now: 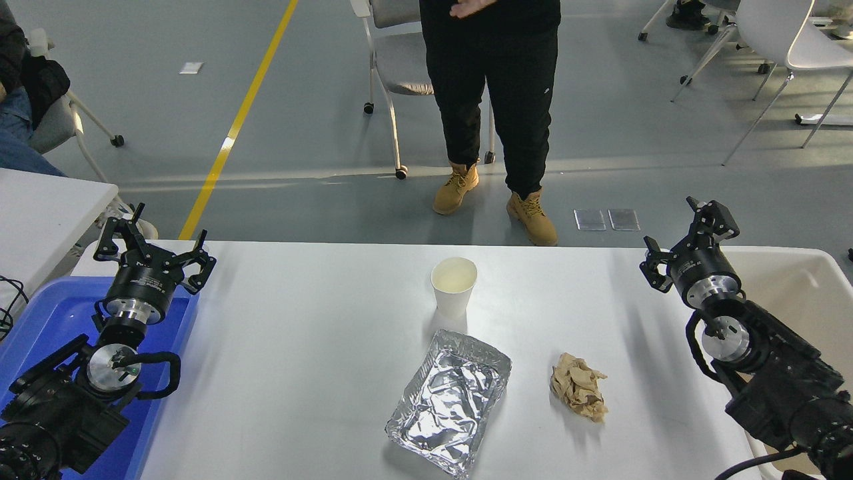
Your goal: Clean the table surface
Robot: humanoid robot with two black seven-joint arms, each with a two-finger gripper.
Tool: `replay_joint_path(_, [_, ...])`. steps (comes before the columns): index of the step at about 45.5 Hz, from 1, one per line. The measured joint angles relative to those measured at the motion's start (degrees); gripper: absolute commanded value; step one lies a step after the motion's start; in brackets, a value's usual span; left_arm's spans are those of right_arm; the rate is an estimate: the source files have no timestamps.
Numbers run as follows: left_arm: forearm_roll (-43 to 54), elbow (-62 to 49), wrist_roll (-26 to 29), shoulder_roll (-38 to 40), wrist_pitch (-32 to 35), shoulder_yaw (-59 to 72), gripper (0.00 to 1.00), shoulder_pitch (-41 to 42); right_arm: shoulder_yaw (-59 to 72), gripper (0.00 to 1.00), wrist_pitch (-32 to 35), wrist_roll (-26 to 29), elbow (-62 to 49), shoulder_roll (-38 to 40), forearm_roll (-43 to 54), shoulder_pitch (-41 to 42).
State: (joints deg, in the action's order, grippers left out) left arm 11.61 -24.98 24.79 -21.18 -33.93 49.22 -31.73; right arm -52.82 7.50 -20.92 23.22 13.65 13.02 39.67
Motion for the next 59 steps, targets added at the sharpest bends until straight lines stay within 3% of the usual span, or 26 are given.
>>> replay_joint_path(22, [0.00, -0.01, 0.00, 0.00, 0.00, -0.01, 1.00, 0.00, 25.87, 0.98, 1.13, 0.40, -2.40, 5.58, -0.10, 9.54])
replay_joint_path(34, [-0.01, 0.00, 0.00, 0.00, 0.00, -0.01, 1.00, 0.00, 32.13, 0.98, 4.63, 0.42, -2.30, 9.32, 0.24, 13.63])
replay_joint_path(59, [0.00, -0.01, 0.00, 0.00, 0.00, 0.00, 1.00, 0.00, 68.92, 0.98, 20.84, -0.10, -1.66, 16.06, 5.19, 33.53])
